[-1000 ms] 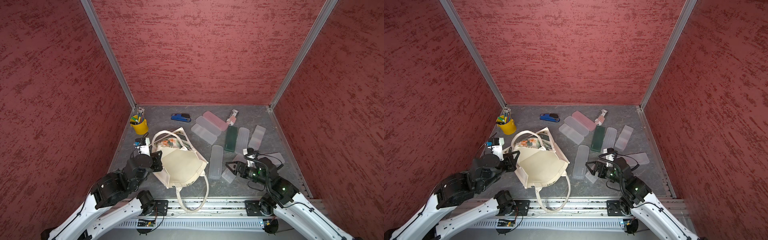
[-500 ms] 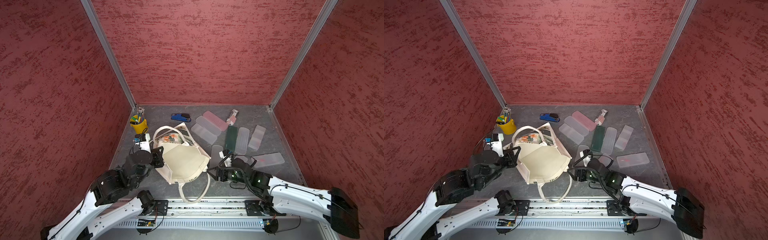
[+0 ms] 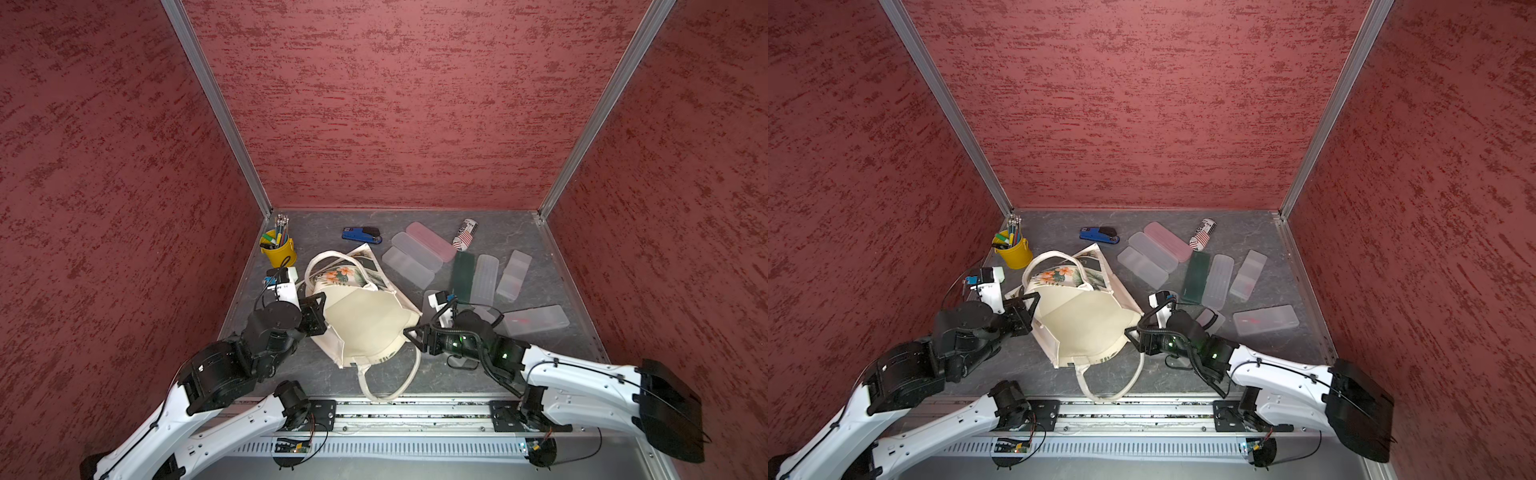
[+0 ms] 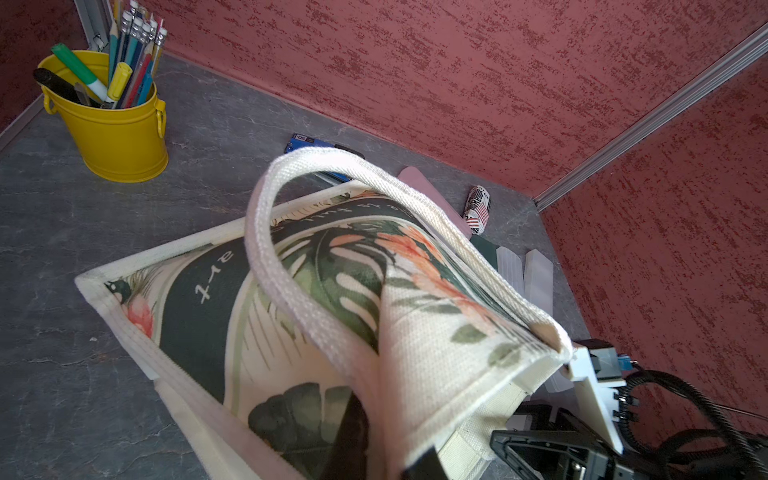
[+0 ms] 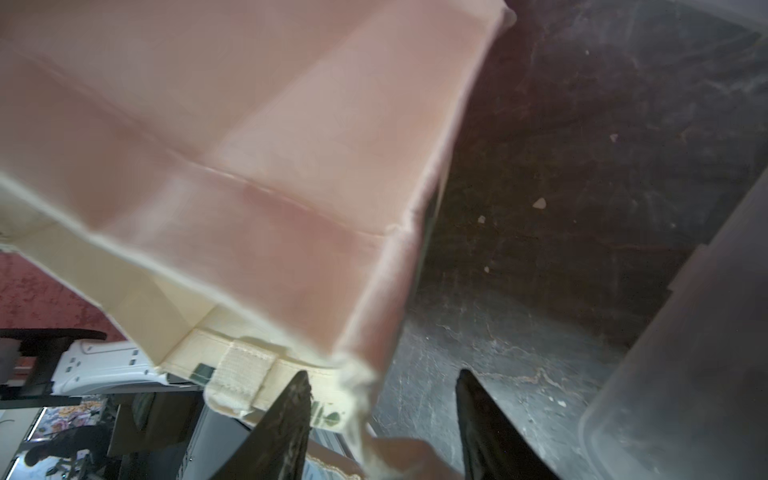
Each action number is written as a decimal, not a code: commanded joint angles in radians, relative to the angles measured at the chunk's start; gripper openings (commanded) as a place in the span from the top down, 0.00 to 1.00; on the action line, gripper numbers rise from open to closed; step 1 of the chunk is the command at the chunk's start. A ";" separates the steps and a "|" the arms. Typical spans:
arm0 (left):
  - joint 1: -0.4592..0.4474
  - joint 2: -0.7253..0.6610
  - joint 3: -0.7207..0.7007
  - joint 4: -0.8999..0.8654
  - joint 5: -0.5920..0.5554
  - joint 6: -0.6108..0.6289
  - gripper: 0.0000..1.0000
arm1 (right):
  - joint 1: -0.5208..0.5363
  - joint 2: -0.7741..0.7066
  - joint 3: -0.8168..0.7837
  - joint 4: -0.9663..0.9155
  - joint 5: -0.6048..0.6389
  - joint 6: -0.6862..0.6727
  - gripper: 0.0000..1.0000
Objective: Take out the pencil case from the canvas bag
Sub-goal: Place the canvas bag at the center of the board.
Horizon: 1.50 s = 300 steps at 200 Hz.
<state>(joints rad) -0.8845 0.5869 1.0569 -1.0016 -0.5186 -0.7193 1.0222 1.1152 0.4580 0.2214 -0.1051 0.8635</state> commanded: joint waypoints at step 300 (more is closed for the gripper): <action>1.044 0.571 0.220 0.241 0.853 0.257 1.00 | -0.223 0.558 0.822 0.033 -0.315 0.183 1.00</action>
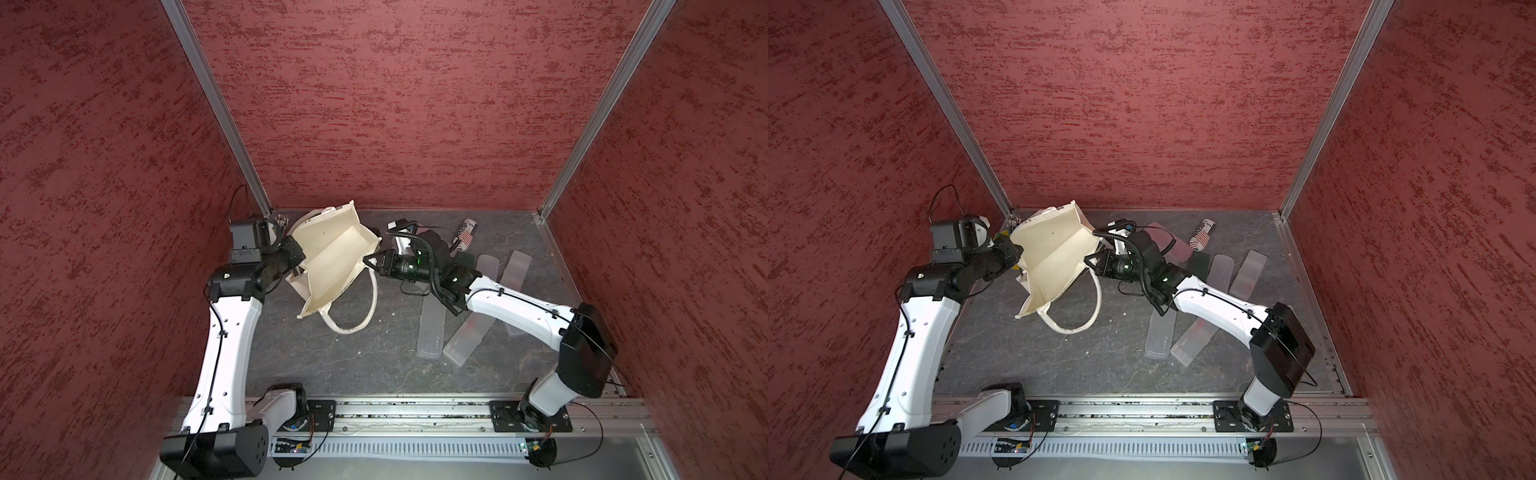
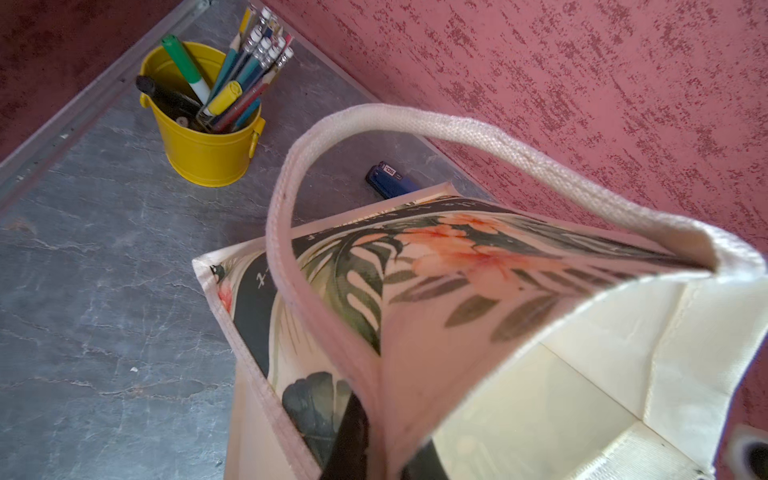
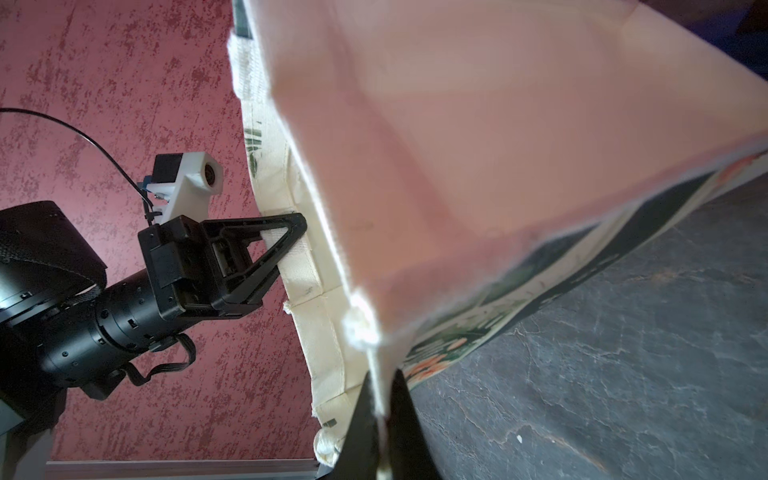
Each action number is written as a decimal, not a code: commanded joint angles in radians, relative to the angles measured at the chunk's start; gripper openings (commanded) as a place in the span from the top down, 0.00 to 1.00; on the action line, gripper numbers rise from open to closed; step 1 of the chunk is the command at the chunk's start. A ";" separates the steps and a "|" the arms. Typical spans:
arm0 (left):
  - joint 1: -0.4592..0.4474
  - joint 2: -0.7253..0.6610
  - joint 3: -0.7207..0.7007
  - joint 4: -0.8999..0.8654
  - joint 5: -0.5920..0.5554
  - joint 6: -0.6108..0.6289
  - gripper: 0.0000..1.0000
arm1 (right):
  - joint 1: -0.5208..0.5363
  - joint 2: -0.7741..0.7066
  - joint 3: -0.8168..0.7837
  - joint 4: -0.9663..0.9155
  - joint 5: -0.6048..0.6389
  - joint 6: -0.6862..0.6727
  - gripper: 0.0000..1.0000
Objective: Take out the pencil case from the canvas bag
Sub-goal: Place the canvas bag at the center of the board.
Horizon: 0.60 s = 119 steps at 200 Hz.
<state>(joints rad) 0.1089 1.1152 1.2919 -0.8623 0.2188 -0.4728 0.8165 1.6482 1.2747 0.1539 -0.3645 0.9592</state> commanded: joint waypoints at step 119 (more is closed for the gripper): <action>0.123 0.171 0.029 0.120 0.143 0.071 0.48 | -0.074 0.109 0.040 0.081 -0.024 0.248 1.00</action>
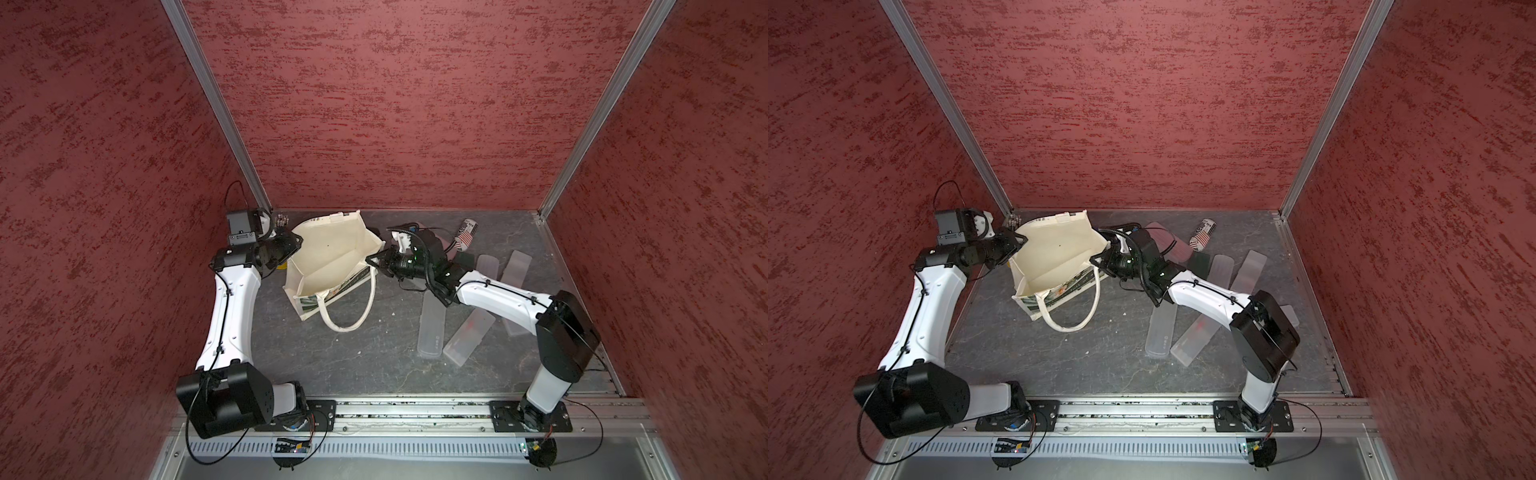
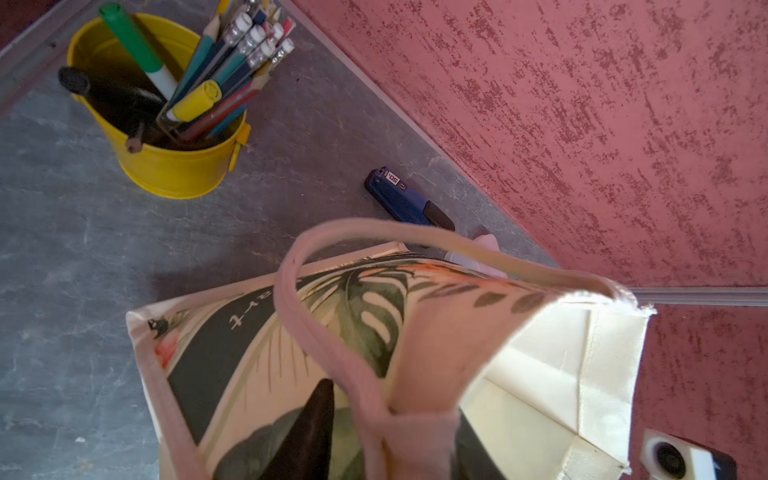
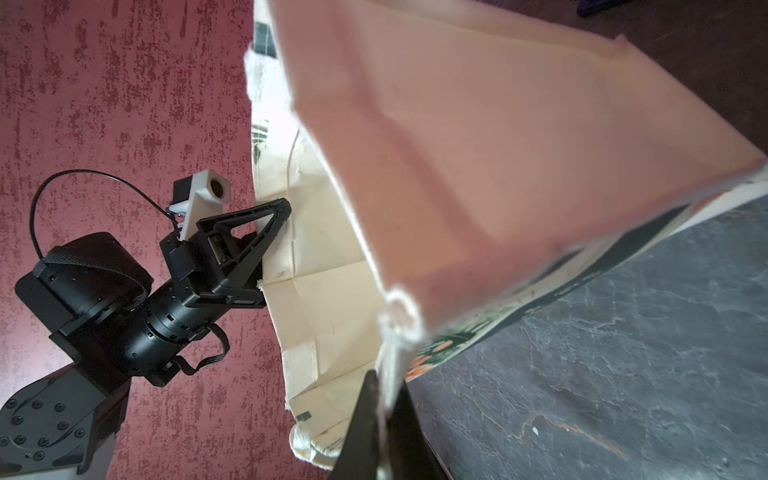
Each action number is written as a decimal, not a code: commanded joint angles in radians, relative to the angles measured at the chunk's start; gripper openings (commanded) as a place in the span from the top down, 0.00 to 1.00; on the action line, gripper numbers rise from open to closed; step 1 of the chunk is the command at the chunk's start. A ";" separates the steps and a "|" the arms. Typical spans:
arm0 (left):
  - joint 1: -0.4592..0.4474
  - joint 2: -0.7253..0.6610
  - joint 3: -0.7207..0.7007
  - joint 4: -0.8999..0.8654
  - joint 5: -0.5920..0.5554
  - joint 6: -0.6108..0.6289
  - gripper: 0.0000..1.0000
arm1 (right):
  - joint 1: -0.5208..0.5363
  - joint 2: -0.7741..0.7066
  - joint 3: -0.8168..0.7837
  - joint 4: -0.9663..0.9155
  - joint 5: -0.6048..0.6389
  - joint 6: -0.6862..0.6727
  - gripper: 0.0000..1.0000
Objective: Take out the pencil case from the canvas bag
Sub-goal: Place the canvas bag at the center of the board.
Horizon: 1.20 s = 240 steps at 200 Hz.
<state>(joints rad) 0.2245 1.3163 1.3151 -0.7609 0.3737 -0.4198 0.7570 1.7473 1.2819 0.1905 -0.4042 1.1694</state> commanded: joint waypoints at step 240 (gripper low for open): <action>0.159 -0.755 -0.461 -0.097 0.048 0.130 0.00 | -0.090 -0.220 -0.159 0.167 0.000 -0.342 0.01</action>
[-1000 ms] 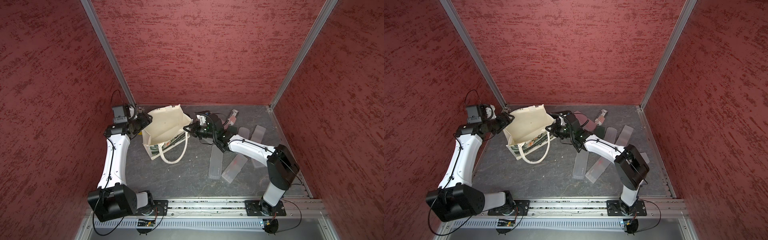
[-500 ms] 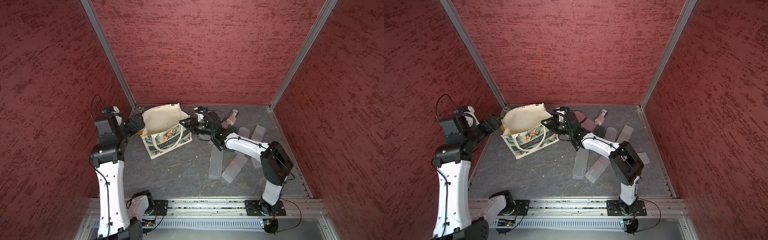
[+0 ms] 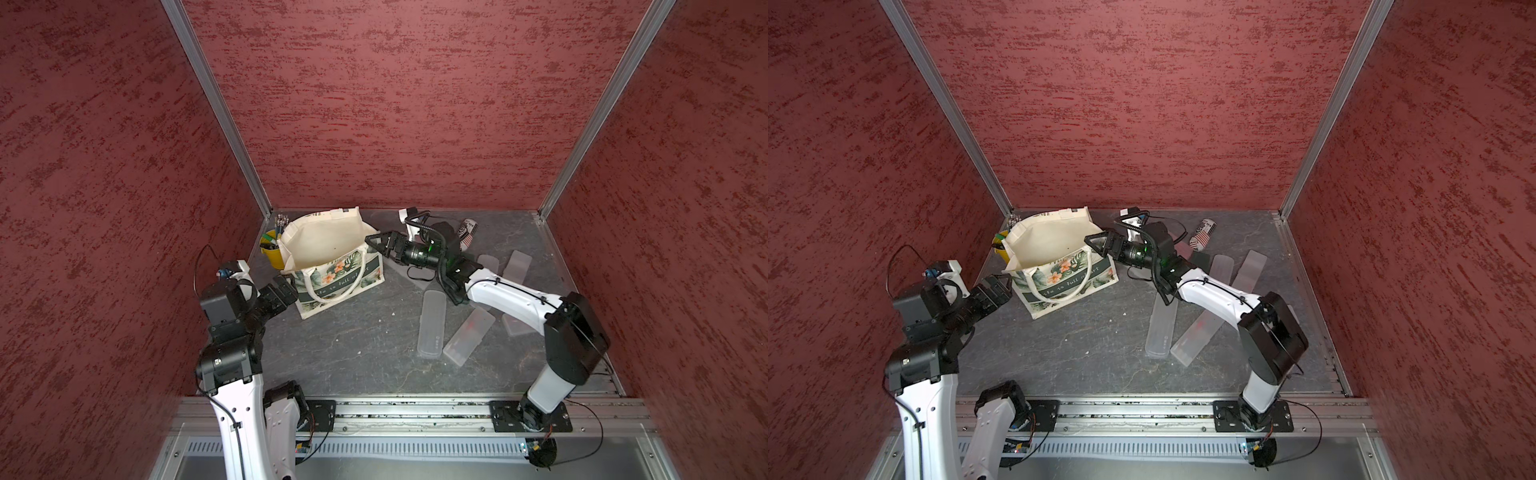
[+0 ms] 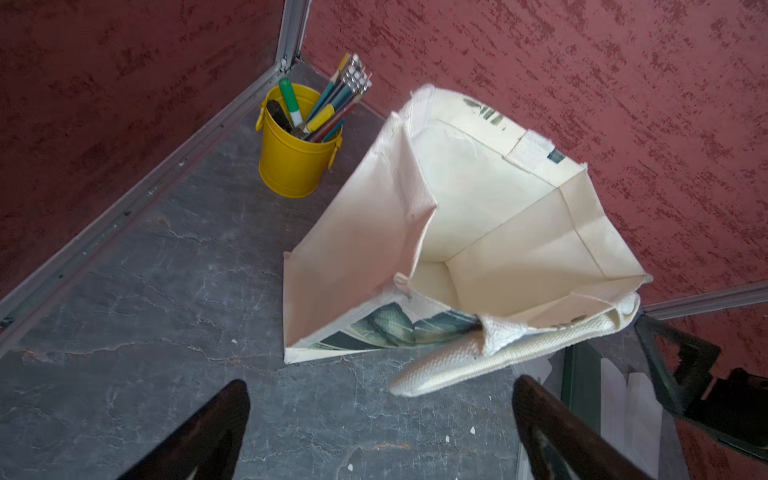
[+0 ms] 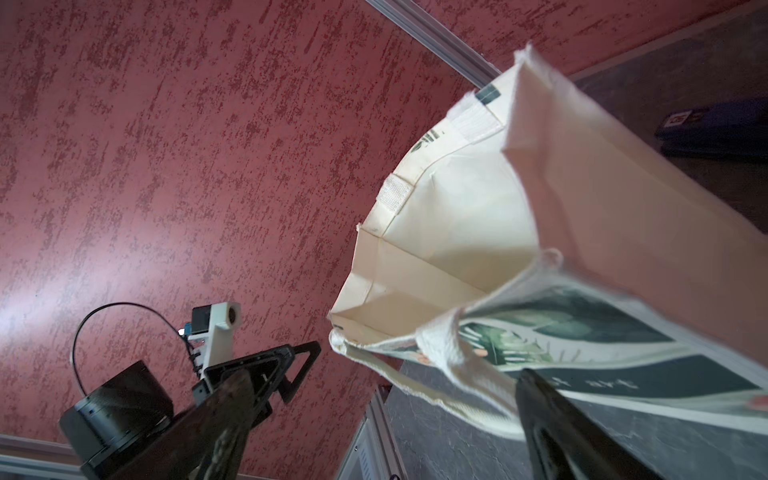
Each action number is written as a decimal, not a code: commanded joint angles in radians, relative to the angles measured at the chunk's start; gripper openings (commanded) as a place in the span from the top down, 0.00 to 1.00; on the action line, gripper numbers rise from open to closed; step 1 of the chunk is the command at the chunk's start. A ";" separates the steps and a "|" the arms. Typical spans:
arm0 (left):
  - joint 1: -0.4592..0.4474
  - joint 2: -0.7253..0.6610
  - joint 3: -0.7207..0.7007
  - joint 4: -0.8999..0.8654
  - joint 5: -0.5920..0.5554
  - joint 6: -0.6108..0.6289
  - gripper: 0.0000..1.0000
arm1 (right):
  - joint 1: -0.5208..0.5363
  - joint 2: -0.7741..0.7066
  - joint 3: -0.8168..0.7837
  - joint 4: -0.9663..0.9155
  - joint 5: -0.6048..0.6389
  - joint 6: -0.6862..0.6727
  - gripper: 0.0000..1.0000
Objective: Take out the pencil case from the canvas bag
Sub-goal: Place the canvas bag at the center of the board, then move the canvas bag to the center of the board.
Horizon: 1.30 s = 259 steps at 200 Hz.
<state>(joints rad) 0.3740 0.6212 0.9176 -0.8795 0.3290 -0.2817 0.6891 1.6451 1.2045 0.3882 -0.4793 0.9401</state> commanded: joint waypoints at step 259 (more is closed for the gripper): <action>-0.404 0.179 -0.398 0.713 -0.410 -0.026 0.01 | -0.503 -0.846 -0.625 -0.398 0.638 -0.357 0.01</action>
<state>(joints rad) -0.0799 0.7395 0.5438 -0.3756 -0.1337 -0.4259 0.2111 0.8497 0.6006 0.0208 0.0368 0.6361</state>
